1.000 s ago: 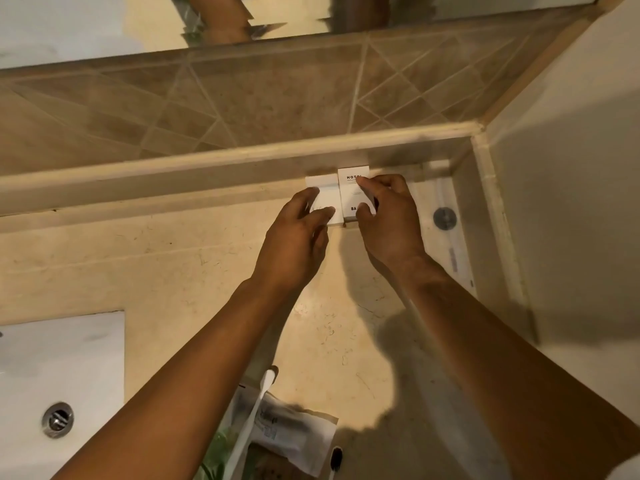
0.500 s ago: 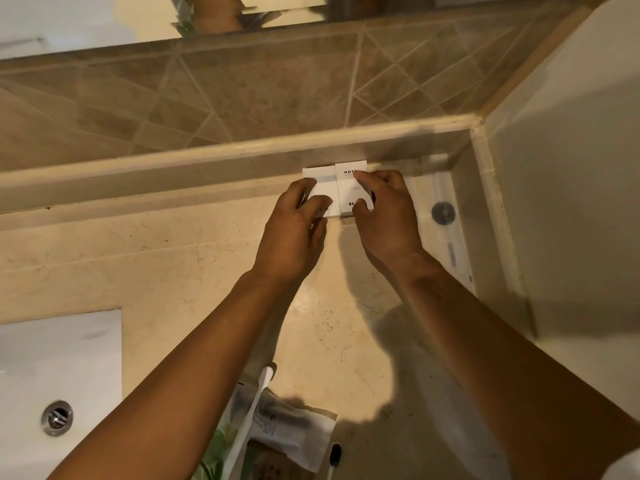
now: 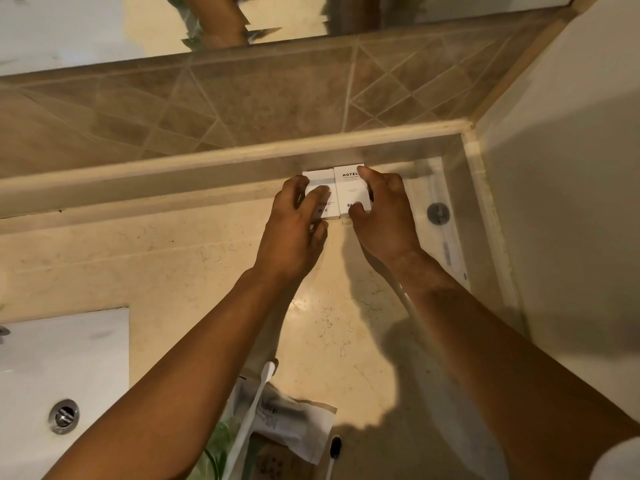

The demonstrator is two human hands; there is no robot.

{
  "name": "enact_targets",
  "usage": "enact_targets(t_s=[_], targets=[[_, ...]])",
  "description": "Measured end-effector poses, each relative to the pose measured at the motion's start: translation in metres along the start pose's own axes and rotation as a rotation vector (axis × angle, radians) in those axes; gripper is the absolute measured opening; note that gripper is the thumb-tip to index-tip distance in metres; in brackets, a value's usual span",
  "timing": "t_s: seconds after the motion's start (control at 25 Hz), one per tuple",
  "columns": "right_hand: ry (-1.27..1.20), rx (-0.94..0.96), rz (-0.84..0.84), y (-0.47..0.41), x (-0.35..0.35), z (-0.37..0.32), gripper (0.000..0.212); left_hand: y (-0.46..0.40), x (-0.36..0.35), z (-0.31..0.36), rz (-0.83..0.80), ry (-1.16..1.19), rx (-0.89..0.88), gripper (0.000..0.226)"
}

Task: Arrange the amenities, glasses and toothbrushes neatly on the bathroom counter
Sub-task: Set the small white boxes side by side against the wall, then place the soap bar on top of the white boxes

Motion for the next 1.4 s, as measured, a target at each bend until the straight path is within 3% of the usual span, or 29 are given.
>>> enact_targets(t_s=[0.16, 0.52, 0.68, 0.92, 1.08, 1.24, 1.4], targets=[[0.019, 0.049, 0.03, 0.023, 0.009, -0.005, 0.056, 0.021, 0.011, 0.003, -0.025, -0.025, 0.017, 0.064], [-0.06, 0.106, 0.001, 0.151, 0.012, -0.013, 0.038, 0.135, 0.053, 0.013, 0.092, 0.04, 0.054, 0.02], [-0.003, 0.095, -0.097, 0.216, -0.004, -0.012, 0.033, 0.204, 0.049, 0.018, 0.056, -0.017, 0.052, 0.015], [0.087, 0.077, -0.312, 0.291, -0.047, -0.006, 0.034, 0.288, 0.015, -0.018, -0.062, -0.022, 0.197, 0.016], [0.11, 0.187, -0.218, 0.312, -0.053, -0.024, 0.044, 0.322, 0.001, -0.027, -0.117, -0.07, 0.198, 0.028], [0.098, 0.126, -0.139, 0.322, -0.049, -0.019, 0.057, 0.341, 0.001, -0.03, -0.069, -0.055, 0.213, 0.018], [0.103, 0.157, -0.131, 0.339, -0.04, -0.033, 0.033, 0.362, -0.002, -0.041, -0.021, -0.026, 0.255, 0.02]])
Point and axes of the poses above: each hand's wrist, its own y-axis away from the middle knuckle, its own x-axis out of the back of the hand, z = x × y, the point moved 10 cm from there along -y, towards the middle knuckle, and after that the axes turned 9 degrees about x, right-handed, at the moved point
